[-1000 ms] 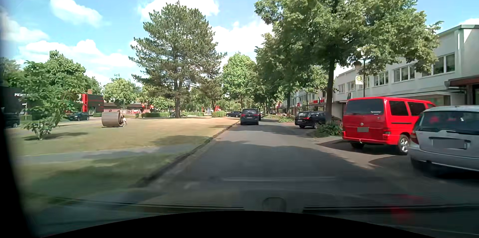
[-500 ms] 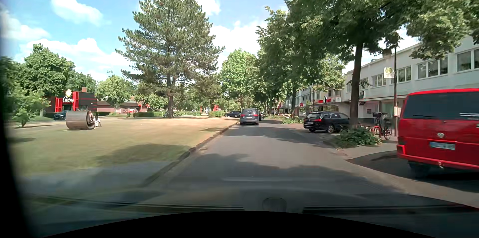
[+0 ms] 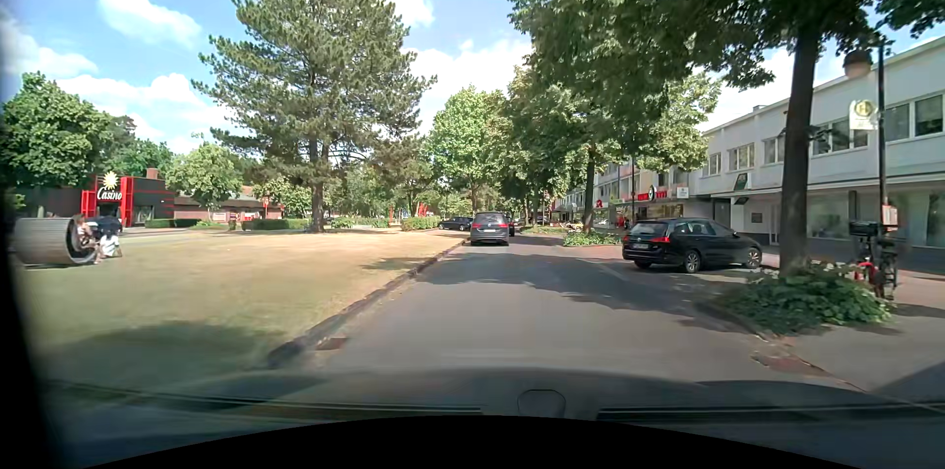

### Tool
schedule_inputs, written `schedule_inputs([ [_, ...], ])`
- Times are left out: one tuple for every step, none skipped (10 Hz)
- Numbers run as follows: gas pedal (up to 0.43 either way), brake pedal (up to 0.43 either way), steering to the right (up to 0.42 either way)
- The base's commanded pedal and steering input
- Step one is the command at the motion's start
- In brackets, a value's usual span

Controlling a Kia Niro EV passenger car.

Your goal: Follow the waypoints while adhering to traffic rules and regulations

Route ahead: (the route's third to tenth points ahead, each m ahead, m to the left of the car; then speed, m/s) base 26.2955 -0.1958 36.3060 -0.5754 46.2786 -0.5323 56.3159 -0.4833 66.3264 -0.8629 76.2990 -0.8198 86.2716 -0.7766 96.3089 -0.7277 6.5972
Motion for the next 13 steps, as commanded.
schedule_inputs([
  [0.079,0.006,0.009],
  [0.008,0.006,0.006],
  [0.0,0.006,0.005],
  [0.0,0.006,0.005],
  [0.0,0.006,0.004],
  [0.0,0.006,0.004],
  [0.0,0.006,0.004],
  [0.0,0.006,0.003],
  [0.008,0.006,0.003],
  [0.008,0.006,0.004],
  [0.02,0.006,0.007],
  [0.028,0.006,0.009],
  [0.028,0.006,0.009],
])
